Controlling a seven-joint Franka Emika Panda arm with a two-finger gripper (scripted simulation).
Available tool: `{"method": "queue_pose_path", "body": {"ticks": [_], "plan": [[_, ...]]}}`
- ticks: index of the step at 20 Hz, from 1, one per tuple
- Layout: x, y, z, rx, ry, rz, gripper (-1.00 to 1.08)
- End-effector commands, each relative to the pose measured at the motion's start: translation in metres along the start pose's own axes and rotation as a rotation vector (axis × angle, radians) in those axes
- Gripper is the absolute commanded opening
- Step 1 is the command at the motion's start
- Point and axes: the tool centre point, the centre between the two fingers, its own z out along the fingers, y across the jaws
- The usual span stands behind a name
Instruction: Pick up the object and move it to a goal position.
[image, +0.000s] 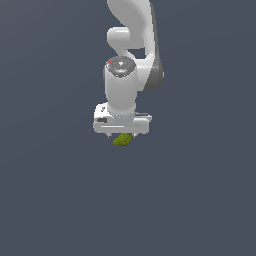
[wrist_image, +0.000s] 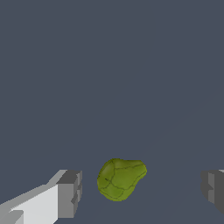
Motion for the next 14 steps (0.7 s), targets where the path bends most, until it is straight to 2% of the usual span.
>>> {"method": "queue_pose_path", "body": {"ticks": [1,14], "plan": [[0.0,0.0,0.0,0.0,0.0,0.0,1.0],[0.003,0.02,-0.008,-0.014,0.018,-0.019,1.0]]}}
